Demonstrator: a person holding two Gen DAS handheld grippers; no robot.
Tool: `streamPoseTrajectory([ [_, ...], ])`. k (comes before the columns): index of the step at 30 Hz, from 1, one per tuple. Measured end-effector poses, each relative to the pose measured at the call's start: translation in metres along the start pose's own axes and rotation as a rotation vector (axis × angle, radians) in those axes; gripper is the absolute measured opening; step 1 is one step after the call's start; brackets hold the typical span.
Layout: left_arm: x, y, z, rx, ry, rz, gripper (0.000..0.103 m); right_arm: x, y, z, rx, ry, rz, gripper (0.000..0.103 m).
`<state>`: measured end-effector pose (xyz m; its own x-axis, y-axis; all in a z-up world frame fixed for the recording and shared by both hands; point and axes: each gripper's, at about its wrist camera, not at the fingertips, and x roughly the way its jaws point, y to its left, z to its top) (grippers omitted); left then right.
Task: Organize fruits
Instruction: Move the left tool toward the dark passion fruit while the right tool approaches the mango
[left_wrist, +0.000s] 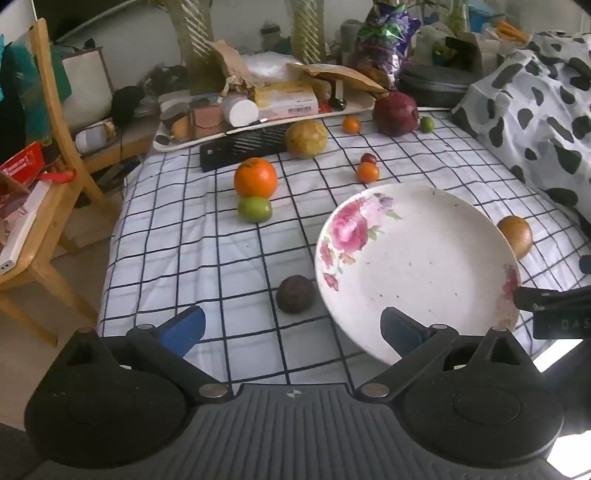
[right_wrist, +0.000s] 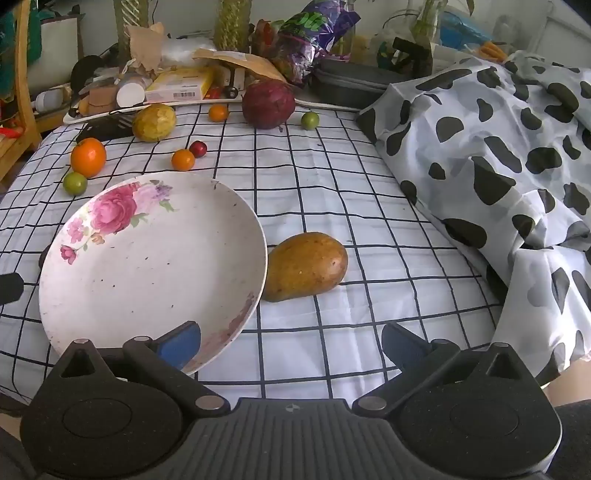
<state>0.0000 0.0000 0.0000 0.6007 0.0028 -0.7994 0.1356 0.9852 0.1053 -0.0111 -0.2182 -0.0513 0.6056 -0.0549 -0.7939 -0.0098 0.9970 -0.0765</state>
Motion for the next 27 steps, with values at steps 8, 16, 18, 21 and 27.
streamPoseTrajectory([
  [8, 0.008, -0.021, -0.009, 0.009, -0.001, 0.034, 0.103, 0.002, 0.000, 0.000, 0.004, 0.014, -0.002, 0.103],
  [16, 0.004, -0.011, -0.007, 0.024, 0.019, 0.006, 0.103, 0.003, 0.000, -0.002, 0.016, 0.012, 0.006, 0.103],
  [18, 0.004, -0.011, -0.007, 0.025, 0.019, 0.003, 0.103, 0.003, -0.001, -0.001, 0.018, 0.015, 0.010, 0.103],
  [21, 0.004, -0.010, -0.005, 0.034, 0.021, 0.006, 0.103, 0.005, -0.003, -0.002, 0.026, 0.020, 0.017, 0.103],
  [27, 0.002, -0.010, -0.004, 0.049, -0.002, -0.013, 0.103, 0.008, -0.006, -0.002, 0.056, 0.035, 0.037, 0.103],
])
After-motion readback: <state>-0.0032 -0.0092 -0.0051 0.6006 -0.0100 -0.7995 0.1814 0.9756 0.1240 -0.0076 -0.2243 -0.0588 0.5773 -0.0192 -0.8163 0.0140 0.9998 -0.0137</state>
